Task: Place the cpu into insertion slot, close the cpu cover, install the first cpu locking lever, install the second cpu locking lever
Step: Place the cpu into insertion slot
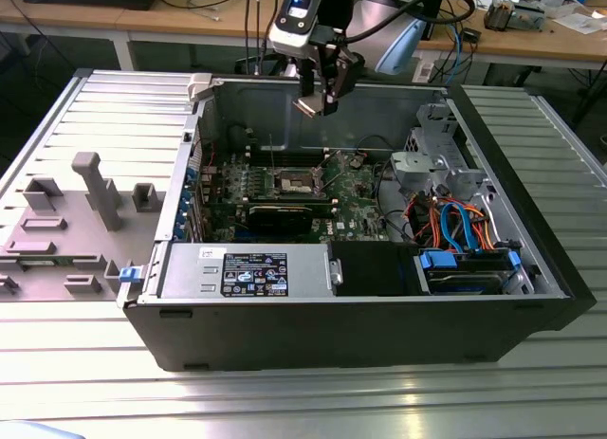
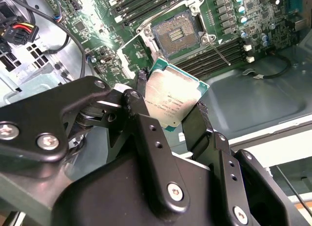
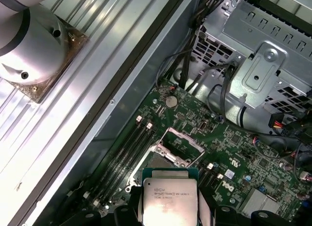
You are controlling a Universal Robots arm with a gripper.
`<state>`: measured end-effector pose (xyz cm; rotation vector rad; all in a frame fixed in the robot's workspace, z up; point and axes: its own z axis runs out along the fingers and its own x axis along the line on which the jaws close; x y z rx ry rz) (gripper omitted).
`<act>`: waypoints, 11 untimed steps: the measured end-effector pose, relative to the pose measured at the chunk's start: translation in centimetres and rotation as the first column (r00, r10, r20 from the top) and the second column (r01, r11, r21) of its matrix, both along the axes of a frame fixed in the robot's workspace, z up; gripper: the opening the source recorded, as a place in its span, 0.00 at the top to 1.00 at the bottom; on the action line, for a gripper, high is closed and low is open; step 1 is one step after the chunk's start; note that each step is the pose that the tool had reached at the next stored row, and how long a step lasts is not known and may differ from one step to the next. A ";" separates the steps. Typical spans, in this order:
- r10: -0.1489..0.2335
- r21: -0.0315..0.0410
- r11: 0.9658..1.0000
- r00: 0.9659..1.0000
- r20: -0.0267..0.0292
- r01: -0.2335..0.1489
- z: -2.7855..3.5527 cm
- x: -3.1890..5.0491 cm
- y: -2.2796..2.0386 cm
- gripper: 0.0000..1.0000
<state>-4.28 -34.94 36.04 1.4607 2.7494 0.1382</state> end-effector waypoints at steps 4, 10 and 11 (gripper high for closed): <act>-0.023 0.000 1.000 1.000 0.000 0.023 0.00 0.00 0.00 0.46; -0.048 0.000 0.999 0.999 0.000 0.048 -0.01 0.00 0.00 0.46; -0.070 0.000 0.998 0.998 0.000 0.070 -0.04 -0.01 0.00 0.46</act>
